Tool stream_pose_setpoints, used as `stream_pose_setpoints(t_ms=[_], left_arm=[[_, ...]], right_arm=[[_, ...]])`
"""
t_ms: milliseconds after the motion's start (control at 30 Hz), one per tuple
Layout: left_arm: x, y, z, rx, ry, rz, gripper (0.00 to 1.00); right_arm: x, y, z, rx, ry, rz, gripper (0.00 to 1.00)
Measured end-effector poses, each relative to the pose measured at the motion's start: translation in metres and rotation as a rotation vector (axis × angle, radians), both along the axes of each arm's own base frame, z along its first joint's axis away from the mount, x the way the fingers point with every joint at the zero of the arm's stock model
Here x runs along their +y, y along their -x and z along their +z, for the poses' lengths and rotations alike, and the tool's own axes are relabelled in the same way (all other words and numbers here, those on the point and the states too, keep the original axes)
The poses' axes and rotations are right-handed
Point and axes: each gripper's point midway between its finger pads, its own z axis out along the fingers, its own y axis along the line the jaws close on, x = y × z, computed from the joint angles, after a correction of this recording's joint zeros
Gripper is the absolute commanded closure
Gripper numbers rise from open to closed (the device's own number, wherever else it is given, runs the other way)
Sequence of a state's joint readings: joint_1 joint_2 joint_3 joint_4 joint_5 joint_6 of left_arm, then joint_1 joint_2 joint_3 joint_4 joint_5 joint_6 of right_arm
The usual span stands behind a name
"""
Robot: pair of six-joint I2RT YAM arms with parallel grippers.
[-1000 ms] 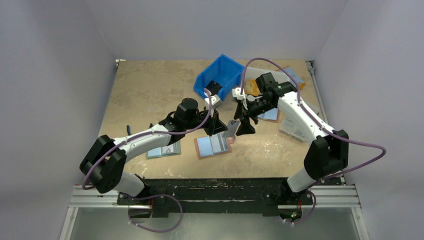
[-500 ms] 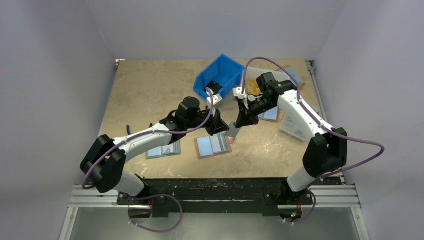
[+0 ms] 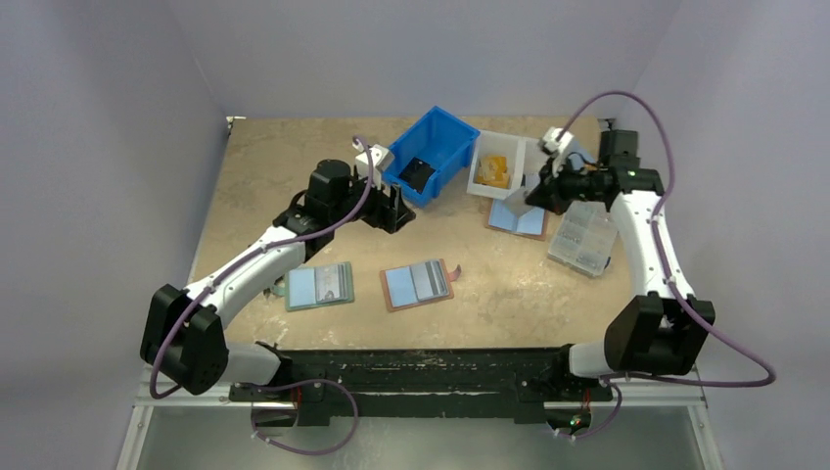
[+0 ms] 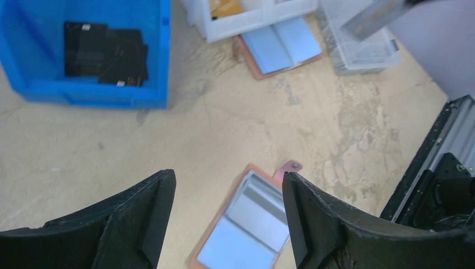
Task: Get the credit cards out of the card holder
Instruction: Place the credit card in the storage box.
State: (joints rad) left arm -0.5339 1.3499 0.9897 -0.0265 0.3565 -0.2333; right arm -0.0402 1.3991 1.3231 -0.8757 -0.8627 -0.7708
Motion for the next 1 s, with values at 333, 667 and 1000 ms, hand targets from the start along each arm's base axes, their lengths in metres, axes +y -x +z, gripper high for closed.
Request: stream_pose_setpoints(t_ms=[333, 667, 1000], left_arm=[[0.035, 0.006, -0.025, 0.045, -0.163, 0.076, 0.23], [0.065, 0.004, 0.009, -0.091, -0.193, 0.197, 0.20], [0.072, 0.003, 0.000, -0.076, -0.225, 0.232, 0.20]], right_arm=[[-0.114, -0.101, -0.010, 0.021, 0.202, -0.379, 0.99], [-0.130, -0.155, -0.029, 0.069, 0.298, -0.389, 0.95], [-0.108, -0.156, -0.062, 0.150, 0.368, -0.332, 0.93]])
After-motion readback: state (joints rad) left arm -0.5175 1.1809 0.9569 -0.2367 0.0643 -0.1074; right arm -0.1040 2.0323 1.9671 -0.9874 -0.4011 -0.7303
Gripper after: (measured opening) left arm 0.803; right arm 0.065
